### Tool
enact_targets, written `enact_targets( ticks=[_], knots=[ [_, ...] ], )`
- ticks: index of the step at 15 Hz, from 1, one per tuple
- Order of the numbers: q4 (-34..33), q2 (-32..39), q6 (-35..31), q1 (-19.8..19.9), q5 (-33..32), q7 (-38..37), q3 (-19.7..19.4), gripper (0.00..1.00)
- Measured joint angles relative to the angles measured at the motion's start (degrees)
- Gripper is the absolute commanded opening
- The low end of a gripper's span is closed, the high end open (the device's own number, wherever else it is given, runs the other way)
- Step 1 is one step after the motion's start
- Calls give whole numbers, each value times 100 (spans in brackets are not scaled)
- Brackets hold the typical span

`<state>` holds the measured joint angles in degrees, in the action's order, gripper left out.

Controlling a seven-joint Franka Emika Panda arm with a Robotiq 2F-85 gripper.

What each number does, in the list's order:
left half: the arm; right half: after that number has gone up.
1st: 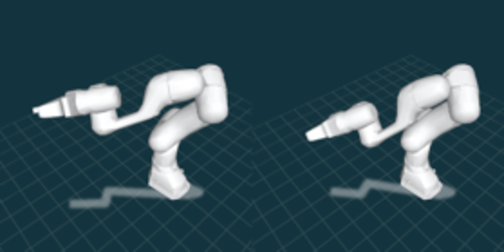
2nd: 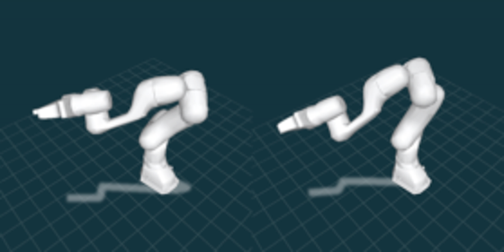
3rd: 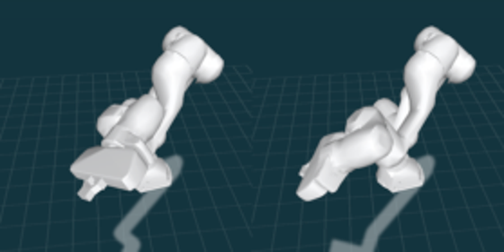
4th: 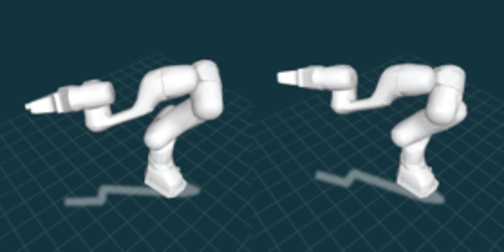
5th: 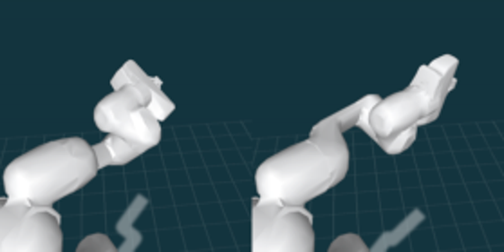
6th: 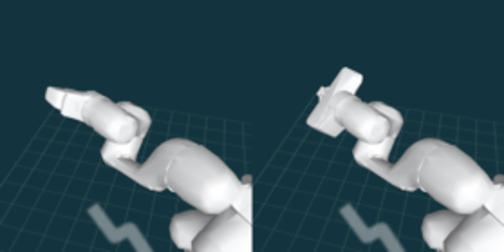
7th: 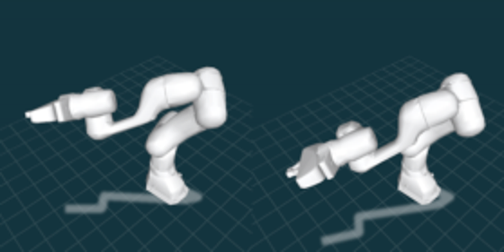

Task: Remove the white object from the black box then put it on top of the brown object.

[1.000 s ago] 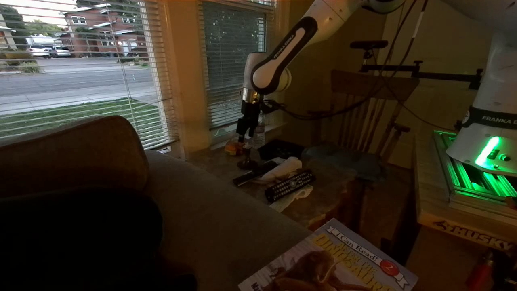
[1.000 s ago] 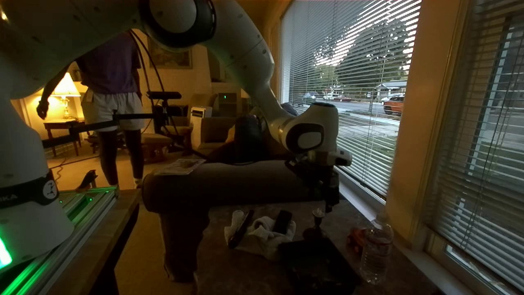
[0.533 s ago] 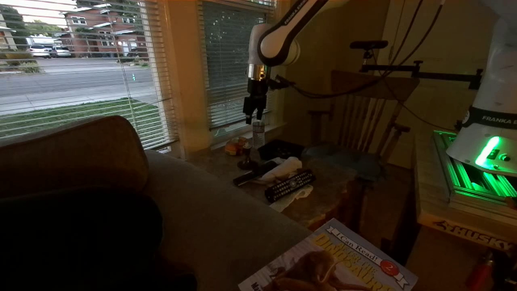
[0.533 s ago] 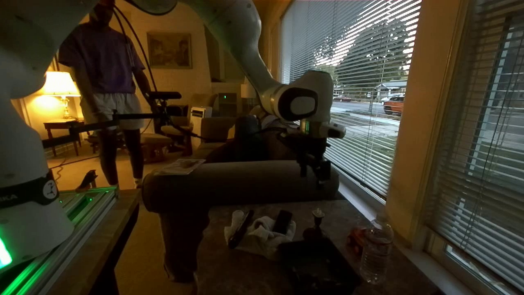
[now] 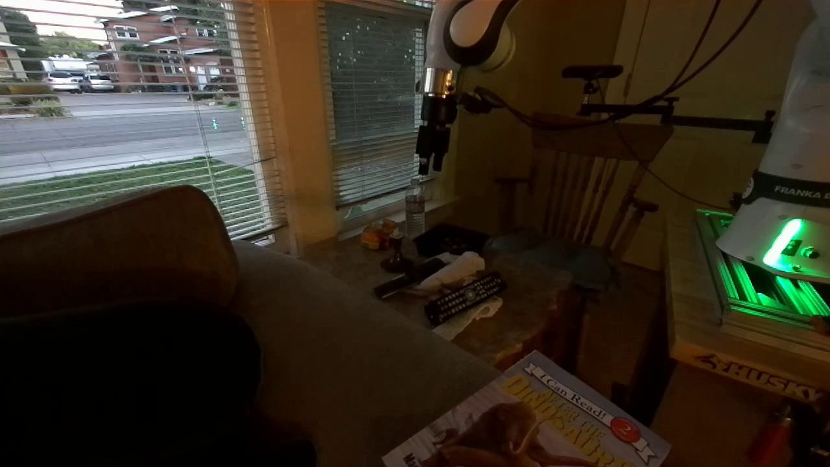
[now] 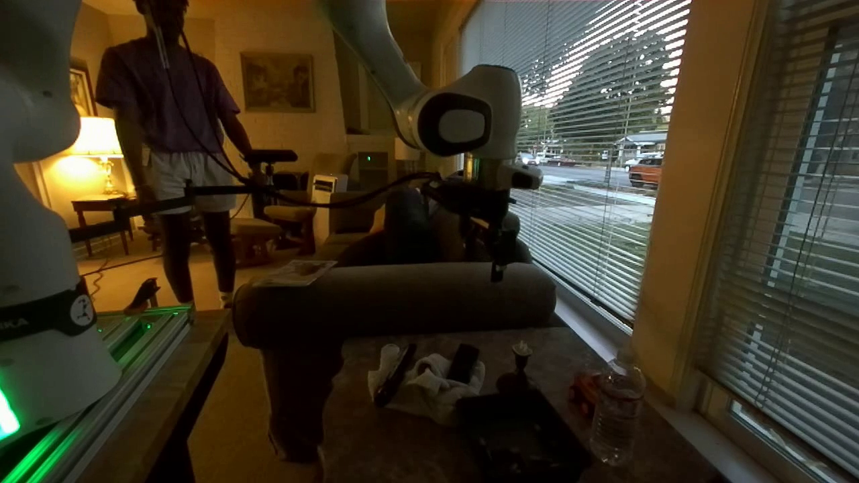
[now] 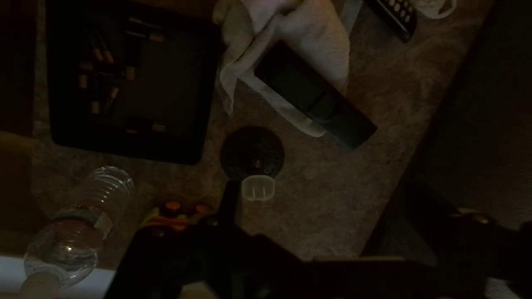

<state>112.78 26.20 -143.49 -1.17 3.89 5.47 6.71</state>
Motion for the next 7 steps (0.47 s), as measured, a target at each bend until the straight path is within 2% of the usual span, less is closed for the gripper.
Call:
enact_targets(
  ticks=[7],
  knots=[
    [97,-28,-52,12,19,26,14,100]
  ],
)
